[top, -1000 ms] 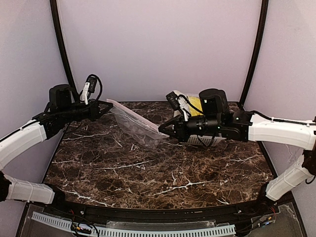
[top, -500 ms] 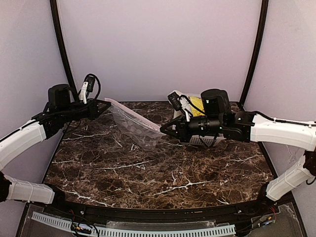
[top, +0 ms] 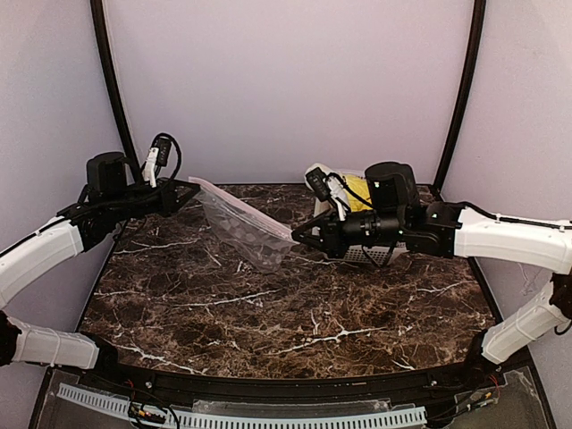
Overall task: Place the food in the zip-top bag and seal the zipper
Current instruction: Unzip the zipper from the zipper food storage bag.
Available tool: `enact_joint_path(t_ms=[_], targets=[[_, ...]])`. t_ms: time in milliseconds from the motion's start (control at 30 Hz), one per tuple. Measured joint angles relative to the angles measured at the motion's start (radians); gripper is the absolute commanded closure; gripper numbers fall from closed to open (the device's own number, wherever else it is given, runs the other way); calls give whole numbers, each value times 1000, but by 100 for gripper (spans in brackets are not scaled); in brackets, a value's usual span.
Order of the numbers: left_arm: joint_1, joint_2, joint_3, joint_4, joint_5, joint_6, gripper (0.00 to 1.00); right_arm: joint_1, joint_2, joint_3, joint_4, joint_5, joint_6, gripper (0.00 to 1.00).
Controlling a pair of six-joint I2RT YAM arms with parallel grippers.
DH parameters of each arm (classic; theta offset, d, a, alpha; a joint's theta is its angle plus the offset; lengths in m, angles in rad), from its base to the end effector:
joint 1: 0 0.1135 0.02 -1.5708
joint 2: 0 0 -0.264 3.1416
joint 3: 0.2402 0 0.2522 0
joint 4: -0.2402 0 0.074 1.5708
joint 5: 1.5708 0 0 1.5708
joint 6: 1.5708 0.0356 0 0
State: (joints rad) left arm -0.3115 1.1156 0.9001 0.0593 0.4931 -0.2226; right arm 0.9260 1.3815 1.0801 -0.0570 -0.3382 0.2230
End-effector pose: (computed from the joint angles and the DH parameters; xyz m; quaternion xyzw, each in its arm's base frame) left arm 0.2425 -0.0958 0.3405 0.1912 0.7294 -0.3452 0.5588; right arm 0.1846 0.2651 0.3196 -0.3689 0.7276 0.4213 0.3963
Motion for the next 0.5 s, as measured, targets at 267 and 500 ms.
enact_joint_path(t_ms=[267,500], targets=[[17,16,-6,81,89,-5,99,-6,-27,-4,-80,4,6,36],[-109,37,6,46,169,79,99,-19,-96,-3,-138,42,-13,24]])
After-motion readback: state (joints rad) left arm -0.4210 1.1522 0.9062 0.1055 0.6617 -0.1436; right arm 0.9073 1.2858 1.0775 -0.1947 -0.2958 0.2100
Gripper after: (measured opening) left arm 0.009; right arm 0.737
